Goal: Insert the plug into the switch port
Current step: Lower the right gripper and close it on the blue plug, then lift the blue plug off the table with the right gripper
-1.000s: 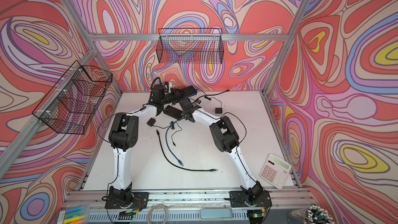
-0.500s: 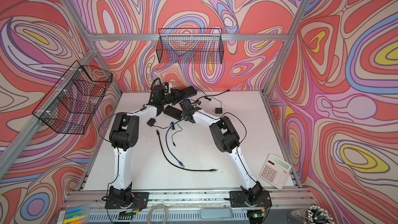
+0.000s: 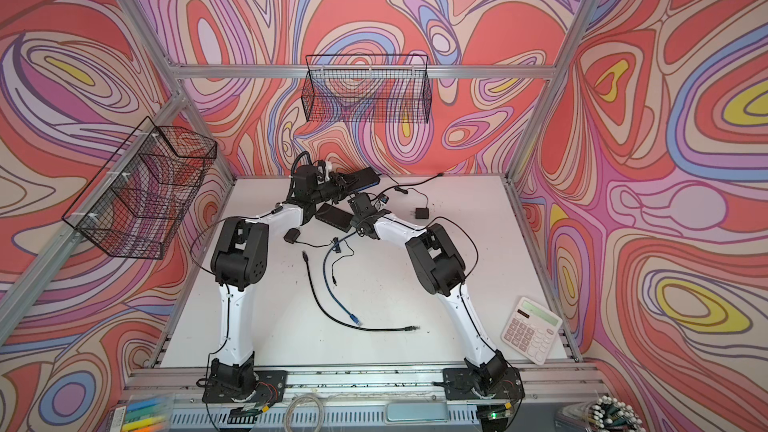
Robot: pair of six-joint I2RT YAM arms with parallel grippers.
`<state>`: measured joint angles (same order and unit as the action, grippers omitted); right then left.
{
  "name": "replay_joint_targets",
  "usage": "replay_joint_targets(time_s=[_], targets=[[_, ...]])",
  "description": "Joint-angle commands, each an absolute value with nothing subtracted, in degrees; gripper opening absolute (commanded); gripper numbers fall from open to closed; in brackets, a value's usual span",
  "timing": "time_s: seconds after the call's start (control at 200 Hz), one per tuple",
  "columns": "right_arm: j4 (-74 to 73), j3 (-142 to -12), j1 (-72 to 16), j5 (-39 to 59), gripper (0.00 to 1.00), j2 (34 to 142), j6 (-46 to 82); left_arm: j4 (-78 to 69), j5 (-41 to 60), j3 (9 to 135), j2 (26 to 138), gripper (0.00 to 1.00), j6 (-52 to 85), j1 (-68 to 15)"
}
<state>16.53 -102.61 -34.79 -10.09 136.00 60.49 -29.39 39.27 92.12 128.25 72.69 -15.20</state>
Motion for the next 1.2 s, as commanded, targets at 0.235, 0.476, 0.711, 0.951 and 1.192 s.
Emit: replay_joint_targets(time_s=[0.235, 0.476, 0.711, 0.951, 1.192], targets=[[15.27, -92.05, -31.68, -3.06, 0.0, 131.6, 54.42, -30.81, 41.74, 90.12, 126.59, 0.05, 71.93, -15.56], [11.22, -84.8, -28.62, 2.81, 0.0, 126.9, 51.99, -29.02, 42.01, 89.57, 125.62, 0.05, 70.51, -15.64], [8.29, -83.9, -28.05, 7.73, 0.0, 123.57, 52.53, -29.82, 41.92, 87.52, 125.33, 0.05, 70.52, -15.64], [13.85, -87.81, -29.31, 6.64, 0.34, 123.98, 55.41, -29.89, 41.66, 87.45, 124.98, 0.05, 70.41, -15.64], [16.64, -93.78, -30.35, 4.42, 0.37, 128.22, 57.49, -30.54, 42.18, 88.14, 125.6, 0.05, 71.09, -15.63]])
